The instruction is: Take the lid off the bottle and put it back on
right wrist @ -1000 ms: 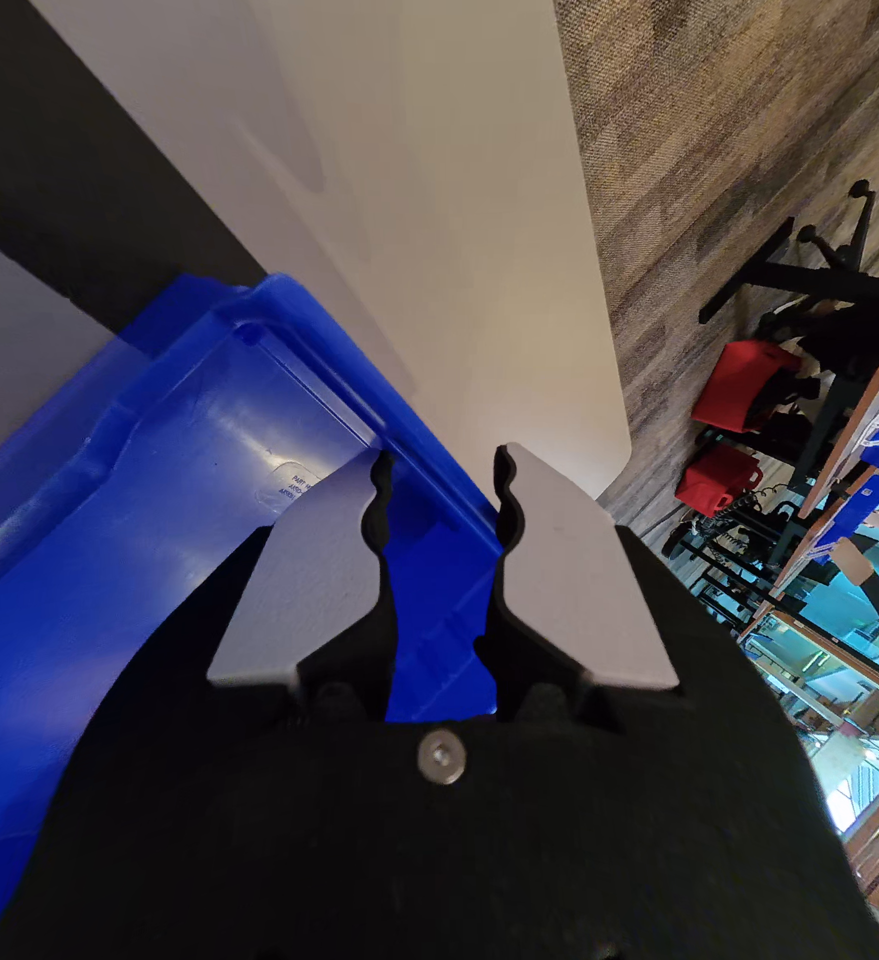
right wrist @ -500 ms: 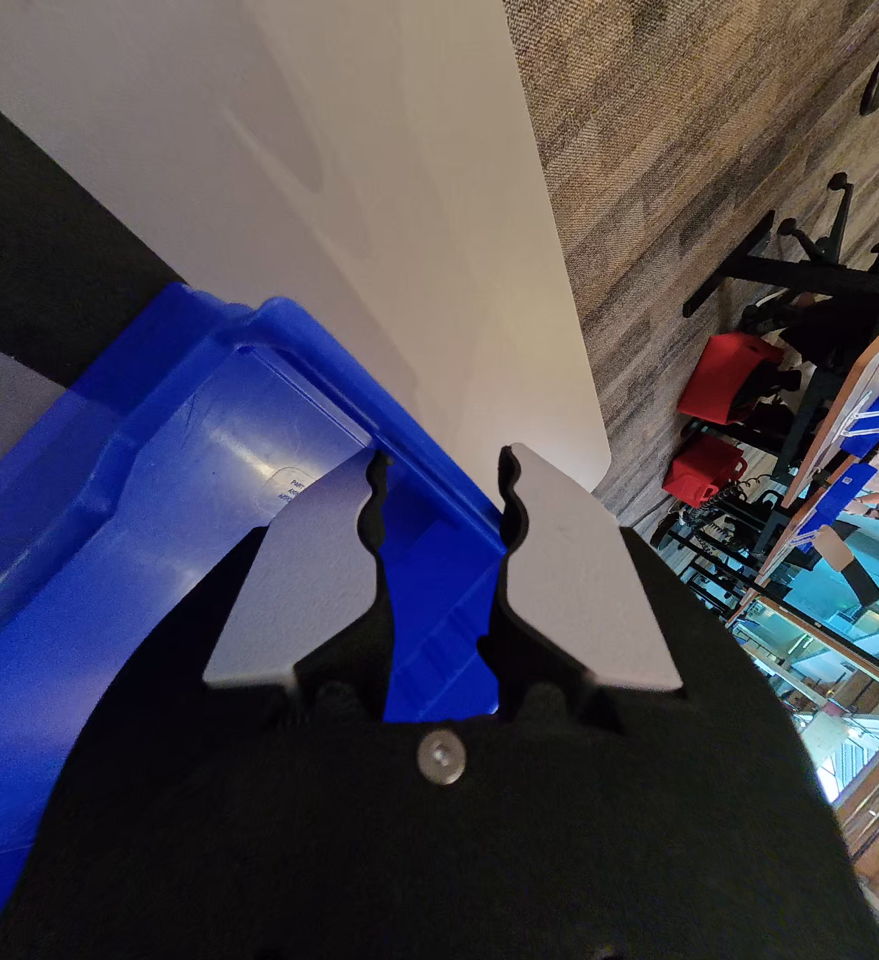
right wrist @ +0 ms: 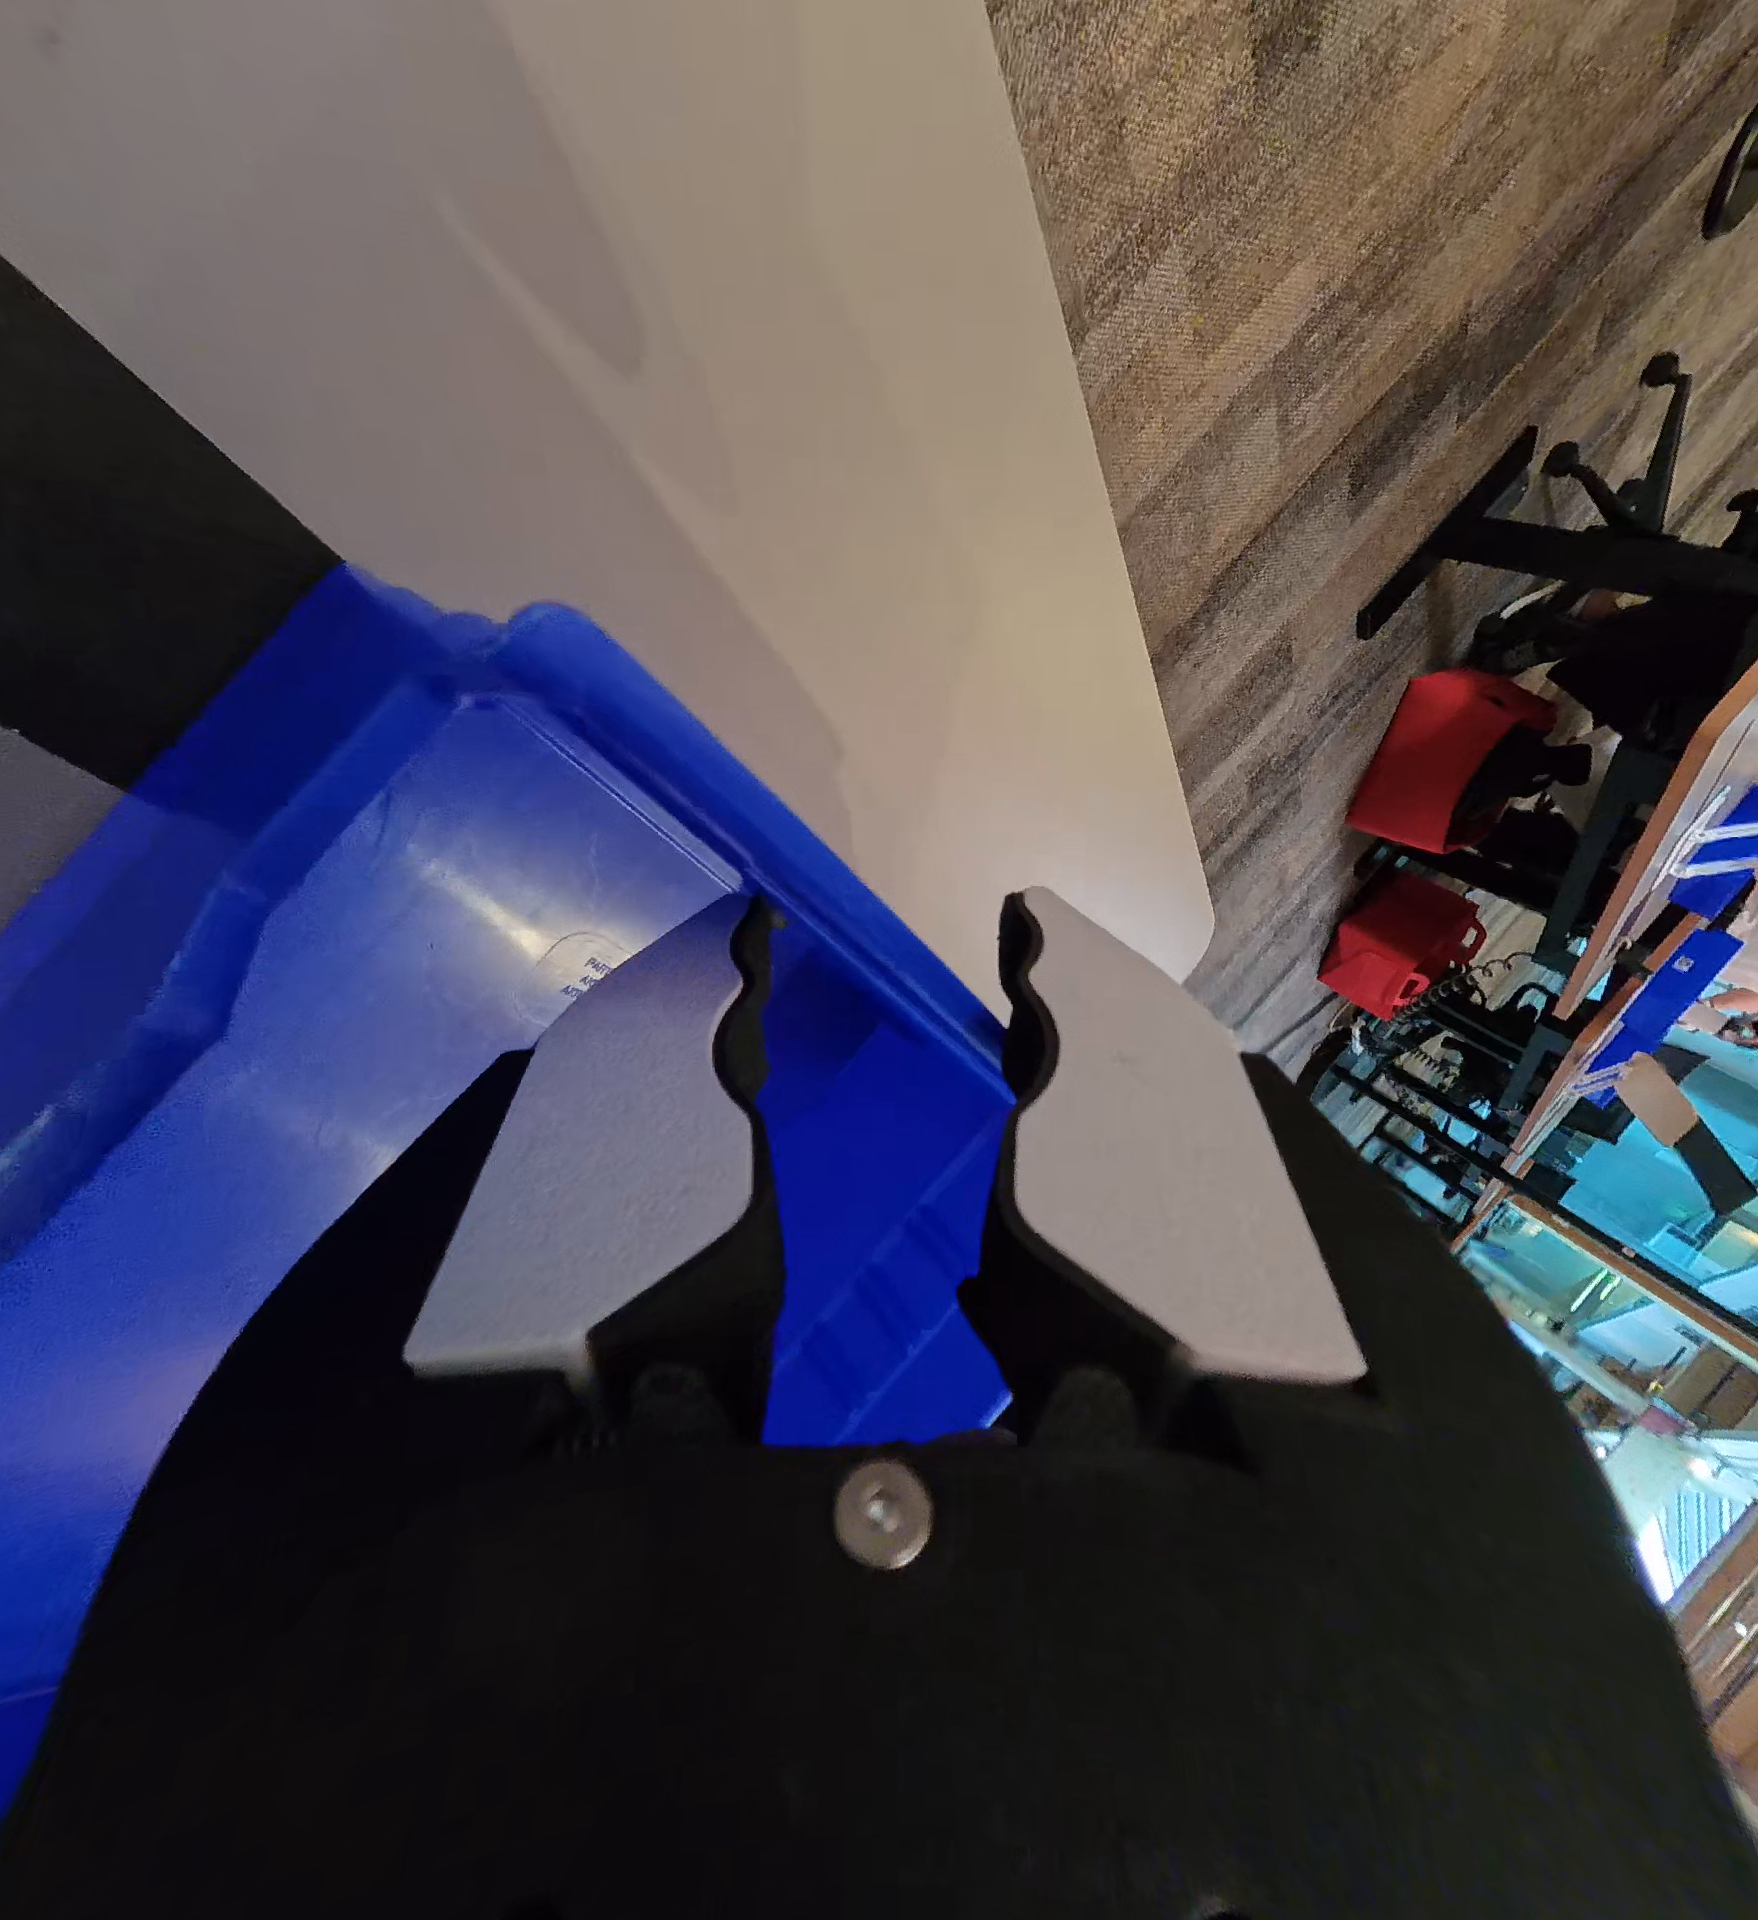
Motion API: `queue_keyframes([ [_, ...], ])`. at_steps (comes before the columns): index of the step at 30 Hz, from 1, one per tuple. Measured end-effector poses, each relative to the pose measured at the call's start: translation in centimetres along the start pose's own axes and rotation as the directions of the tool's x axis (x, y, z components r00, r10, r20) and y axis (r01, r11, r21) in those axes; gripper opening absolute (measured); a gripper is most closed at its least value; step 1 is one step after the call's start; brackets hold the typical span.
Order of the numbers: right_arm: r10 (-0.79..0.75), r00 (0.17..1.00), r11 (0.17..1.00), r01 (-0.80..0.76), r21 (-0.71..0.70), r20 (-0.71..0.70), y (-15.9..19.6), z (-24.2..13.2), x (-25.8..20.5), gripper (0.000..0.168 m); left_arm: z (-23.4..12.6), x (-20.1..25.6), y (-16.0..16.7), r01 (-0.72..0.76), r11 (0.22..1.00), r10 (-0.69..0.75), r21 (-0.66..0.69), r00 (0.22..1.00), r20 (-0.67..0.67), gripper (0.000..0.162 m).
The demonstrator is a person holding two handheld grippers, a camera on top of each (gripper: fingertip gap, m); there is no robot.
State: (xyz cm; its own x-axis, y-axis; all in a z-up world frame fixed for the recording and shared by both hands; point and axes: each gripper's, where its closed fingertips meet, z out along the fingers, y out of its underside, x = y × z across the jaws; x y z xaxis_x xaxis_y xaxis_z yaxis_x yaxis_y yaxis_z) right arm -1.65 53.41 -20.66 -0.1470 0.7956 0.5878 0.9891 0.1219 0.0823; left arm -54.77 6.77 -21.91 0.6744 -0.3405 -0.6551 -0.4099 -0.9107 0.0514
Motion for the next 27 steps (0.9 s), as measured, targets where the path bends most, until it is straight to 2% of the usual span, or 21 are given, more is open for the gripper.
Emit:
queue_keyframes([
  [1,0.004,1.000,1.000,-0.004,0.003,-0.011,0.2,-0.2,0.2,0.054,-0.3,0.0,0.2,0.059,0.998,-0.059,0.009,0.998,-0.028,0.090],
  [2,0.025,0.999,1.000,-0.025,0.008,-0.031,0.4,-0.7,0.6,0.058,-0.8,-0.2,0.6,0.129,0.991,-0.128,0.023,0.990,-0.052,0.095],
  [3,0.048,0.998,0.998,-0.047,0.033,-0.039,0.4,-1.5,0.8,0.066,-1.4,-0.6,0.9,0.187,0.981,-0.184,0.051,0.981,-0.060,0.097],
  [6,0.119,0.991,0.987,-0.111,0.116,-0.063,1.1,-5.2,1.3,0.069,-3.8,-1.4,3.2,0.326,0.941,-0.322,0.089,0.945,-0.057,0.105],
  [9,0.206,0.977,0.937,-0.182,0.297,-0.052,1.0,-11.0,0.1,0.073,-8.9,-0.9,4.4,0.394,0.899,-0.397,0.192,0.917,-0.025,0.106],
  [12,0.230,0.973,0.843,-0.183,0.506,-0.030,0.5,-18.1,-3.4,0.073,-16.5,1.3,3.3,0.462,0.799,-0.476,0.386,0.877,-0.064,0.102],
  [14,0.209,0.976,0.753,-0.205,0.625,0.068,-0.4,-22.2,-7.9,0.072,-21.9,4.1,1.8,0.457,0.739,-0.477,0.495,0.874,-0.095,0.101],
  [17,0.117,0.973,0.651,-0.227,0.724,0.199,-2.3,-25.8,-15.9,0.081,-28.7,11.1,-3.2,0.431,0.646,-0.382,0.630,0.897,-0.223,0.099],
  [20,0.033,0.948,0.607,-0.270,0.748,0.316,-4.5,-26.3,-23.3,0.105,-31.6,19.6,-8.7,0.427,0.661,-0.244,0.617,0.900,-0.362,0.119],
  [22,0.004,0.914,0.589,-0.330,0.738,0.405,-6.0,-25.5,-27.2,0.121,-32.5,24.7,-12.5,0.442,0.645,-0.173,0.624,0.879,-0.444,0.120],
  [25,0.001,0.886,0.639,-0.358,0.681,0.465,-7.1,-22.2,-31.1,0.130,-29.8,29.6,-16.2,0.435,0.694,-0.164,0.573,0.871,-0.463,0.127],
  [27,0.006,0.875,0.669,-0.363,0.648,0.484,-7.3,-20.3,-32.6,0.133,-27.5,30.9,-17.7,0.482,0.698,-0.220,0.530,0.848,-0.482,0.128],
])
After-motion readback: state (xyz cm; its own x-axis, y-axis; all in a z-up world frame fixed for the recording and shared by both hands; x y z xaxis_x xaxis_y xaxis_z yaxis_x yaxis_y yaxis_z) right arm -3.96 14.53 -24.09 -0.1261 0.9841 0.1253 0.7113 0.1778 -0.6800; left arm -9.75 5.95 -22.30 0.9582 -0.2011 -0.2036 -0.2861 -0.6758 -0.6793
